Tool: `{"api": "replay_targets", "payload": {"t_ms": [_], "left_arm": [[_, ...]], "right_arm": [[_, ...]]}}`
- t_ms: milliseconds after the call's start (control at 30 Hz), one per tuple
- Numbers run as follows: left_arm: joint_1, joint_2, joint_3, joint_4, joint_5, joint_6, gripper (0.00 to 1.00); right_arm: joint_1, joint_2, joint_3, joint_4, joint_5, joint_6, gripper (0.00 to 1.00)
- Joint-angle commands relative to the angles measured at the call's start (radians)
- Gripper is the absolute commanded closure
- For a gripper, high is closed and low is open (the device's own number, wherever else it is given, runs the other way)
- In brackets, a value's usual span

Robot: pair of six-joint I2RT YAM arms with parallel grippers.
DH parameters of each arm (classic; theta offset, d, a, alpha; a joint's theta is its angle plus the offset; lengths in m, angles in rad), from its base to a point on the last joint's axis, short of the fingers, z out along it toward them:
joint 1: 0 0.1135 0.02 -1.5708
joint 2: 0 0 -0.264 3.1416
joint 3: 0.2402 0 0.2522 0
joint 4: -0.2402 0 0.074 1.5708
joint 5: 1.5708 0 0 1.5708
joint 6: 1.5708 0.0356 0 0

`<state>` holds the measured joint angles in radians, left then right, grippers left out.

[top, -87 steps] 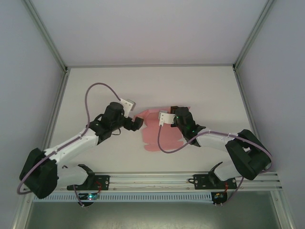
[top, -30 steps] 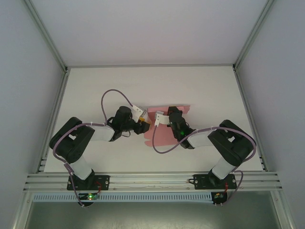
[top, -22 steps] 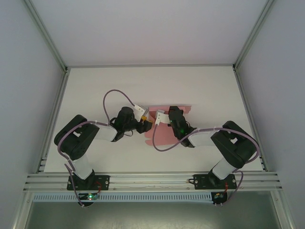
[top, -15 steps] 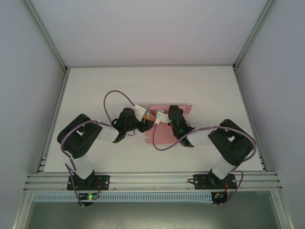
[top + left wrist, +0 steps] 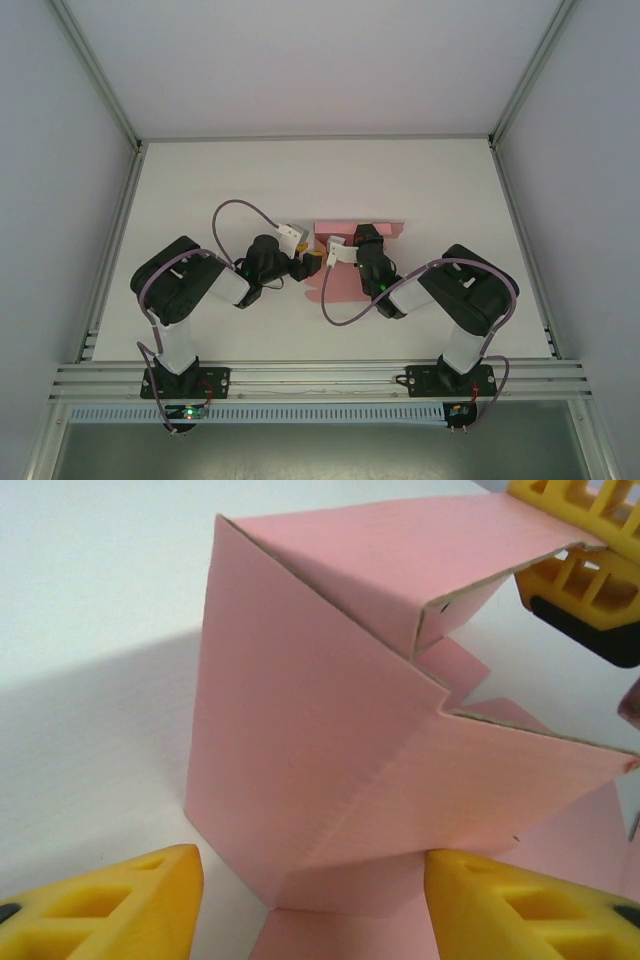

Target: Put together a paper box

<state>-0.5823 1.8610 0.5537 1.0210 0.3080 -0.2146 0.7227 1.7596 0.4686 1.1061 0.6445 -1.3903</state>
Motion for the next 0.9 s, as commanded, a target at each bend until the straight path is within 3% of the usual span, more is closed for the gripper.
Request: {"api": "replay_targets", "payload": {"t_ms": [0, 200, 300, 367, 533, 667, 867], "left_arm": [[-0.018, 0.029, 0.034, 0.177, -0.001, 0.042, 0.38], [-0.033, 0.083, 0.094, 0.203, -0.024, 0.089, 0.37], [-0.041, 0.100, 0.136, 0.201, -0.044, 0.100, 0.44], [-0.045, 0.104, 0.159, 0.192, -0.103, 0.084, 0.54], [-0.047, 0.090, 0.219, 0.087, -0.132, 0.063, 0.57], [-0.047, 0.132, 0.251, 0.103, -0.167, 0.009, 0.67], [-0.047, 0.168, 0.278, 0.150, -0.130, -0.026, 0.73]], "right_arm": [[0.020, 0.065, -0.021, -0.280, -0.081, 0.004, 1.00], [0.013, 0.013, 0.002, -0.423, -0.147, 0.080, 1.00], [0.013, -0.002, 0.012, -0.475, -0.166, 0.098, 1.00], [0.012, 0.001, 0.017, -0.485, -0.167, 0.109, 1.00], [0.006, -0.012, 0.034, -0.547, -0.215, 0.147, 1.00], [-0.002, -0.028, 0.044, -0.601, -0.253, 0.178, 1.00], [-0.012, -0.043, 0.062, -0.664, -0.308, 0.209, 1.00]]}}
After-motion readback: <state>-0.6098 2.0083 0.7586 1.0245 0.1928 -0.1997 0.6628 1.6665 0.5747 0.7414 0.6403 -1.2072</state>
